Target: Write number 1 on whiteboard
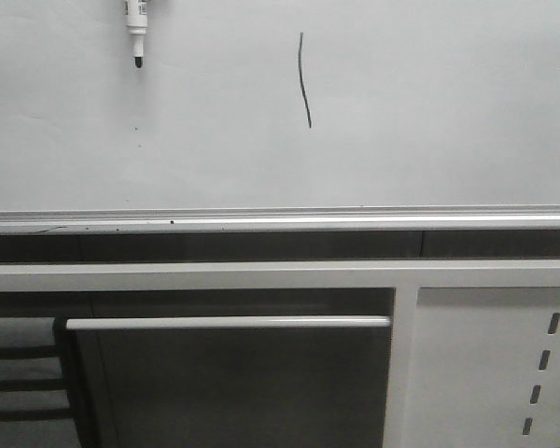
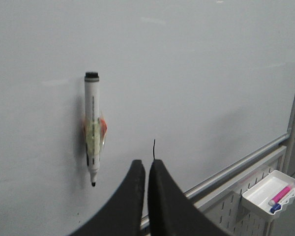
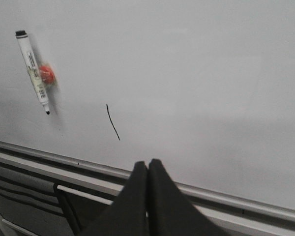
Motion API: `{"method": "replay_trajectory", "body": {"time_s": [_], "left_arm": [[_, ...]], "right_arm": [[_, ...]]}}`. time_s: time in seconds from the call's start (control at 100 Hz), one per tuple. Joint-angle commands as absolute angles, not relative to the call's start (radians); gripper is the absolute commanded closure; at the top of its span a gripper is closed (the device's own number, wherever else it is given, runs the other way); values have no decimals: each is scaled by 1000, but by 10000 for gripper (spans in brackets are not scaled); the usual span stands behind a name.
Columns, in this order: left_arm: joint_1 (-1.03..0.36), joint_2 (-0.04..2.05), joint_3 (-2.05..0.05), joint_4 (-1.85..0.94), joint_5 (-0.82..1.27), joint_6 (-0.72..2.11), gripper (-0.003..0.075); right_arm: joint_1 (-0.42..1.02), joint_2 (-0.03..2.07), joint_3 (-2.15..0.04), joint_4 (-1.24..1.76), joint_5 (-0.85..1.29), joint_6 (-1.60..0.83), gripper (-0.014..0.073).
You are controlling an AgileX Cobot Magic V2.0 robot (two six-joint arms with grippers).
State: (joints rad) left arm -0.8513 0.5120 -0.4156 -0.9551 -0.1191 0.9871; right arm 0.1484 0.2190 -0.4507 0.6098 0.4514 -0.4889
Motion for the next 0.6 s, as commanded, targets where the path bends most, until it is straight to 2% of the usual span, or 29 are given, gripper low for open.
{"method": "replay_trajectory", "body": {"time_s": [0.0, 0.26, 0.59], "left_arm": [[-853, 450, -385, -940, -145, 988, 741], [-853, 241, -249, -942, -169, 988, 741], [-853, 218, -239, -963, -192, 987, 741]], "right_arm": [[141, 128, -394, 648, 355, -493, 665], [141, -26, -288, 668, 311, -493, 665], [141, -26, -266, 672, 386, -493, 665]]}}
